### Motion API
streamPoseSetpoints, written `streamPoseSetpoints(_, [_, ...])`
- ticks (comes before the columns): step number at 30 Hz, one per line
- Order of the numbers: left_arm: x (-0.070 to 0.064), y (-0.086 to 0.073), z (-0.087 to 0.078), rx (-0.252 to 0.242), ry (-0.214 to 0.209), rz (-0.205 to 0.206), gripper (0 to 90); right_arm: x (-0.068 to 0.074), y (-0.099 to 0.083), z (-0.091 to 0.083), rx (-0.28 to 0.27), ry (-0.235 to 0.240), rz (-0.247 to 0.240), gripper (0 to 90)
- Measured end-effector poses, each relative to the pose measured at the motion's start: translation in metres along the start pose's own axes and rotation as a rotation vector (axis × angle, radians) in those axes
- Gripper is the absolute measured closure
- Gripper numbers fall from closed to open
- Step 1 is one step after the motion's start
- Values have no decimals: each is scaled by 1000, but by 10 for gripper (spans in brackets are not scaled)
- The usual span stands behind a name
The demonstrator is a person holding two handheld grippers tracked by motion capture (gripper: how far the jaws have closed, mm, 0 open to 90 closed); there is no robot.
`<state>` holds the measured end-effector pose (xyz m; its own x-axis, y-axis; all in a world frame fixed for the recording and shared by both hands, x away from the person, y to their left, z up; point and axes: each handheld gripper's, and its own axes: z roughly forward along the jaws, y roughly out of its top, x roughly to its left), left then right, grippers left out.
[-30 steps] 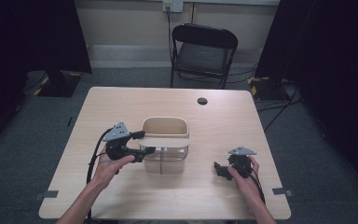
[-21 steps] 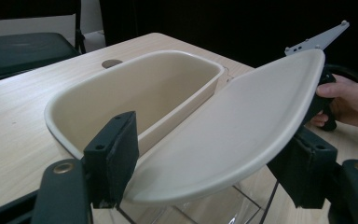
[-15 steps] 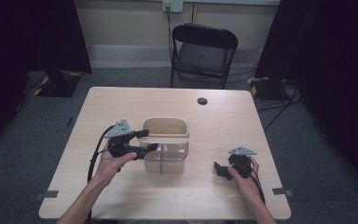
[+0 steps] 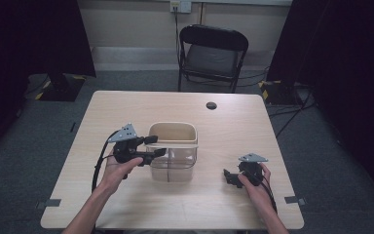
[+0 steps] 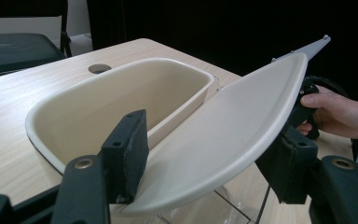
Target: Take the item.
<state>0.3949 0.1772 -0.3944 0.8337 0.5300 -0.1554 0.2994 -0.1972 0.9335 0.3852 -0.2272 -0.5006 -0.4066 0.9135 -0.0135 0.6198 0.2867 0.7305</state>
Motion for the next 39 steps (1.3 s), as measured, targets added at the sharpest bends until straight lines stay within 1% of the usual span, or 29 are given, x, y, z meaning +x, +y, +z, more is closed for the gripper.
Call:
streamPoseSetpoints(1, [0, 0, 0, 9, -4, 1, 392, 0, 0, 0, -1, 1, -1, 111])
streamPoseSetpoints(3, [0, 0, 1, 4, -7, -3, 400, 0, 0, 0, -1, 1, -1, 111])
streamPoseSetpoints(7, [1, 1, 1, 10, -13, -8, 410, 0, 0, 0, 0, 0, 0, 111])
streamPoseSetpoints(11, [2, 3, 1, 22, -17, -4, 426, 0, 0, 0, 0, 1, 0, 111])
streamPoseSetpoints(12, [2, 3, 1, 18, -14, -4, 430, 0, 0, 0, -1, 1, -2, 111])
streamPoseSetpoints(15, [4, 4, 0, 18, -21, -1, 438, 0, 0, 0, -1, 1, -1, 111])
streamPoseSetpoints(16, [4, 4, 0, 15, -22, -10, 439, 0, 0, 0, -1, 0, -3, 111])
streamPoseSetpoints(19, [4, 5, 1, 20, -26, -13, 442, 0, 0, 0, 0, 0, -3, 111])
streamPoseSetpoints(25, [6, 7, 1, 21, -33, -9, 459, 0, 0, 0, 0, 0, 0, 111])
streamPoseSetpoints(30, [8, 8, 0, 20, -25, -7, 462, 0, 0, 0, 0, 0, 0, 111])
streamPoseSetpoints(32, [9, 9, 0, 11, -27, -20, 467, 0, 0, 0, -1, 1, -1, 111])
streamPoseSetpoints(35, [10, 9, 0, 14, -30, -16, 479, 0, 0, 0, -1, 1, -1, 111])
streamPoseSetpoints(39, [10, 9, 0, 13, -36, -24, 480, 0, 0, 0, 0, 1, -1, 111])
